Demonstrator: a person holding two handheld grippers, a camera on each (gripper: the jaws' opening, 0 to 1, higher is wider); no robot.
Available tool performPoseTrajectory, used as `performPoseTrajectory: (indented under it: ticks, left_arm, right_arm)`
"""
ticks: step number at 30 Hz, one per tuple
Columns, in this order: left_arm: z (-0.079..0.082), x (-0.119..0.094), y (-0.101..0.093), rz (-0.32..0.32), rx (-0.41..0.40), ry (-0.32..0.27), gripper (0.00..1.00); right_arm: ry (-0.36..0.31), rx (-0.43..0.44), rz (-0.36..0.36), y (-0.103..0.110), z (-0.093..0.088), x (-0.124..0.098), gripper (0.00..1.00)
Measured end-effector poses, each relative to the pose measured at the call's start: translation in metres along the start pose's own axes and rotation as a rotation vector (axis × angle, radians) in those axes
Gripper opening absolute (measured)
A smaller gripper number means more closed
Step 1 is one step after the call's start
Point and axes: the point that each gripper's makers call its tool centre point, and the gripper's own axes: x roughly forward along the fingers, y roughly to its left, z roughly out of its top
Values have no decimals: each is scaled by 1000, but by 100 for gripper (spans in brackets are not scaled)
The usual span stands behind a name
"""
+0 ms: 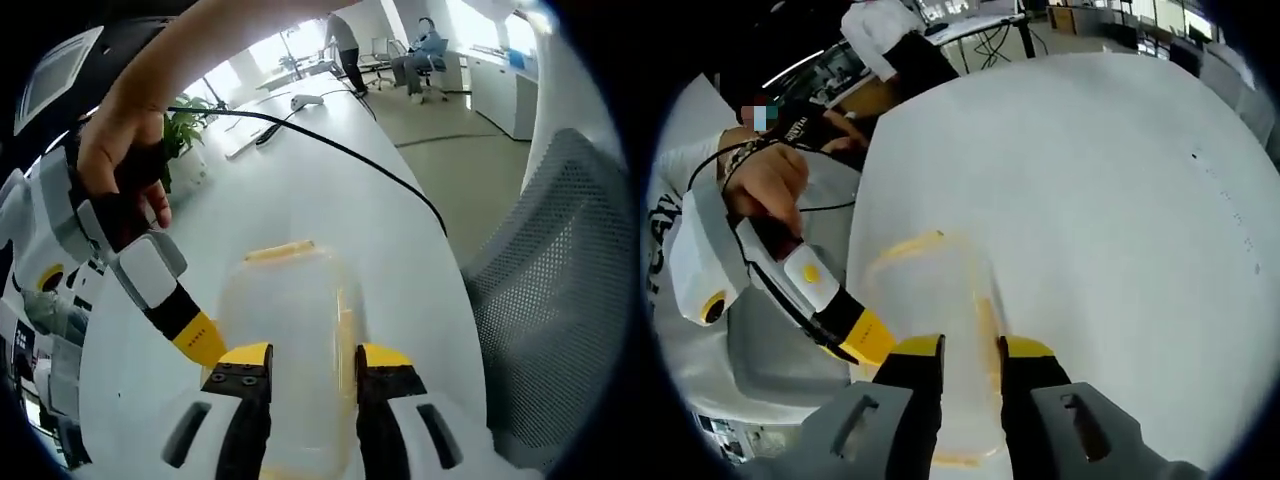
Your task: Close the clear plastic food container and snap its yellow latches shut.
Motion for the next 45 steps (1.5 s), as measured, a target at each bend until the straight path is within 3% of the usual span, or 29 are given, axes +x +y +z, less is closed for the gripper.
performPoseTrajectory:
  ticks: [8, 22, 33, 45]
  left_arm:
    - [-1, 1, -2, -6, -27, -14, 36]
    - [-4, -12, 11, 11, -137, -26, 53]
    - [-16, -22, 31, 37, -207, -17, 67]
    - [-35, -32, 49, 39, -255, 29, 75]
  right_arm:
    - [-18, -16, -26, -6, 0, -3, 18]
    - [-75, -21, -57, -7, 2, -21, 30]
    - [-101, -49, -87, -3, -5, -35, 36]
    - [-74, -85, -124, 2, -22, -39, 45]
